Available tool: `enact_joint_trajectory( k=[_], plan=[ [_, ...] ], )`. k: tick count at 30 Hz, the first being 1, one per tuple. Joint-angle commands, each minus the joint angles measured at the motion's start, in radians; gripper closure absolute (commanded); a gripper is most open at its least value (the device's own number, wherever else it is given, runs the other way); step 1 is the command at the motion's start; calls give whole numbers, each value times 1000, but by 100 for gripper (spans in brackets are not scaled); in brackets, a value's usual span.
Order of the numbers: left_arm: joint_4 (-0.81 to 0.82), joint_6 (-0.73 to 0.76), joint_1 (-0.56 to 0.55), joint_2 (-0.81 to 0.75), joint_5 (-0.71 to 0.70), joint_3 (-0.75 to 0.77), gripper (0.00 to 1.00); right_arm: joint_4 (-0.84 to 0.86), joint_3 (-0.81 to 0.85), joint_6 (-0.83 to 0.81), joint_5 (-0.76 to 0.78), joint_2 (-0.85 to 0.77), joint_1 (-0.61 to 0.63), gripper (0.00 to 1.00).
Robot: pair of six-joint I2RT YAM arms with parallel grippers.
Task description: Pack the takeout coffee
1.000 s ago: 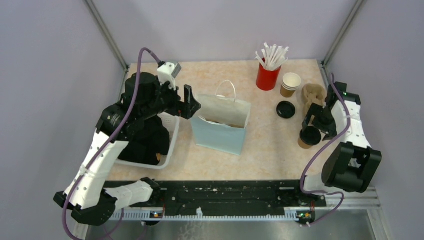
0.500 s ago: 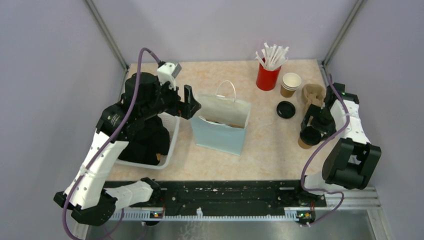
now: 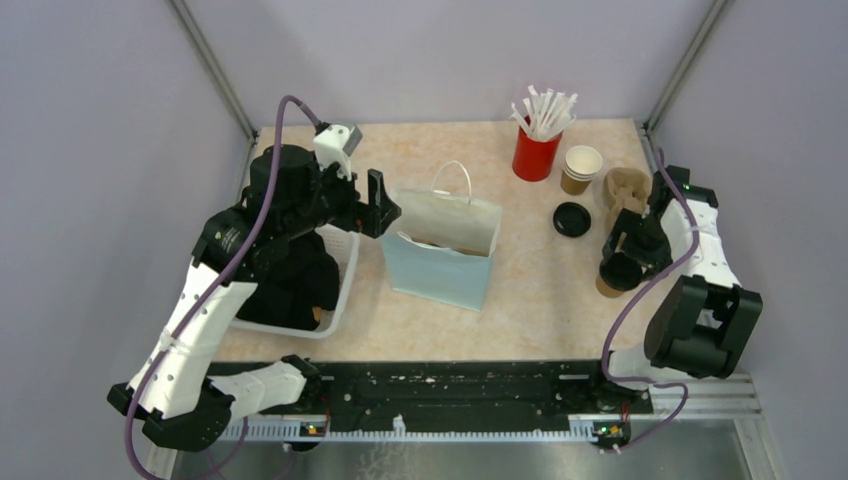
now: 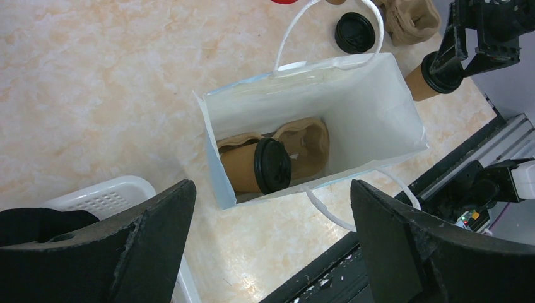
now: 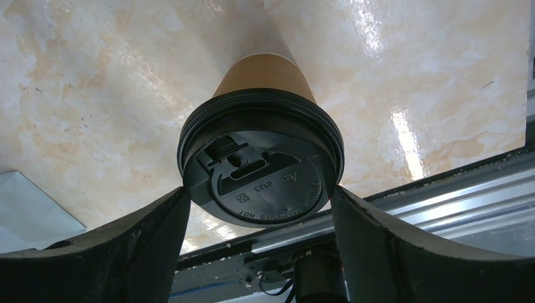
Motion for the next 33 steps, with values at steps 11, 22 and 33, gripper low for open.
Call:
enact_joint_trajectory(
  k=[11,22,33],
  plan=[
    [14,20,-1,-9,-6,-4,2,12,19,-10,34,20,-9,18],
    [14,20,-1,-8,-8,-4,2,10,25,-13,54,30,-9,21],
    [-25,-17,0,14,-83,22,2,-19,52,-4,33,-22,-9,28]
  ],
)
